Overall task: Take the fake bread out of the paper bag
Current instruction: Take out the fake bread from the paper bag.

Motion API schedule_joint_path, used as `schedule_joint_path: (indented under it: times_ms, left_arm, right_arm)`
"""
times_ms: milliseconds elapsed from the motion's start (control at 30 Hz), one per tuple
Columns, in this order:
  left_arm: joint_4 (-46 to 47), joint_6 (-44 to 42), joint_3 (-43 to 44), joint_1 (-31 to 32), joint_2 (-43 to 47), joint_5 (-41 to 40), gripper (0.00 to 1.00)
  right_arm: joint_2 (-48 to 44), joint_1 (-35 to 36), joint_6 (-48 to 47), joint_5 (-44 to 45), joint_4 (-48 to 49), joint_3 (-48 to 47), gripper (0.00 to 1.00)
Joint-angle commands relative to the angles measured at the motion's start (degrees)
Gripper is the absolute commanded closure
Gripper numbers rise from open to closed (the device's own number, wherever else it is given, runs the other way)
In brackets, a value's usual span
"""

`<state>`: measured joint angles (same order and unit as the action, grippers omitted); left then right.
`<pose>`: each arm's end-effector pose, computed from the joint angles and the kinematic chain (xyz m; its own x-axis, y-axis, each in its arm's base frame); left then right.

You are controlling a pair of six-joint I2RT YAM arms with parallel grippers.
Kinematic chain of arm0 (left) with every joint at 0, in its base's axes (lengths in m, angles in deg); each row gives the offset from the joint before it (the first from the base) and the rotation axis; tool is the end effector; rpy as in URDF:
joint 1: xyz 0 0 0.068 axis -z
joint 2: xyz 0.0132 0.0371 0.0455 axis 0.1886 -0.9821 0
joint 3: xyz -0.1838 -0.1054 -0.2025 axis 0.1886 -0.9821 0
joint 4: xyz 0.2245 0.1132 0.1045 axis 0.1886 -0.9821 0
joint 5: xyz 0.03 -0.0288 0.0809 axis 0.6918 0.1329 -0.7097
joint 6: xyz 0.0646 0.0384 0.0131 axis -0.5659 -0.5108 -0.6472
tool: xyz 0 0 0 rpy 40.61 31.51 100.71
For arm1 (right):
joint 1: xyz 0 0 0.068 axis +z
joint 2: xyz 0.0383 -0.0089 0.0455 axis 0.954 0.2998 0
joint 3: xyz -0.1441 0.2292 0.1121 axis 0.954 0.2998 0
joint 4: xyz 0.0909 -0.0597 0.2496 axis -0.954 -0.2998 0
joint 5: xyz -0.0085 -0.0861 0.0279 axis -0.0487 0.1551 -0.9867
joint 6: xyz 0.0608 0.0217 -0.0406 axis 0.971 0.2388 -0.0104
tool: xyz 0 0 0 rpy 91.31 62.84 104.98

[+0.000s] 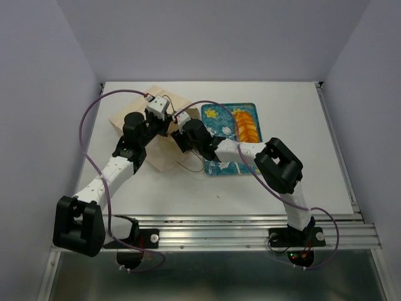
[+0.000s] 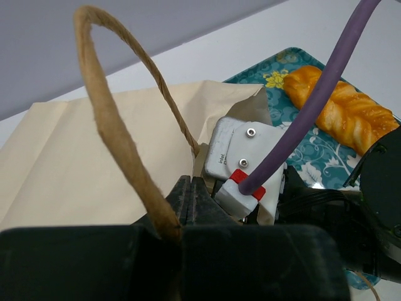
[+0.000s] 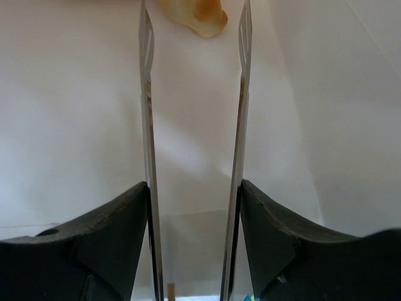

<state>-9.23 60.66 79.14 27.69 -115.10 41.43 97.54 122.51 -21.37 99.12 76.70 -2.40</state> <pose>0.2949 -0.1102 0.3225 0.0677 0.1085 -0.9918 0.5694 0.8121 0.1277 0.3505 0.3948 0.1883 -0.2610 -0.4045 -0.8765 -0.6378 0.7538 -0.1579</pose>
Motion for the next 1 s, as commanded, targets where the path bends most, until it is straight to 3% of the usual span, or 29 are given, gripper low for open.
schedule_joint_path:
  times_ms: [0,667,967]
  left_arm:
    - [5.22,2.54,2.99,3.31,1.25,13.55,1.00]
    - [6.45,-0.01,0.97,4.45,4.15,20.59,1.00]
    - [6.45,-0.80,0.88,4.72,3.88,21.99,1.00]
  right_arm:
    - [3.04,0.41,2.14,0.47,5.26,-0.34,0.36]
    - [8.58,0.41,1.97,-1.11,5.09,-2.72,0.37]
    - [11.39,0.41,-0.22,-2.51,-1.23,-7.02,0.39]
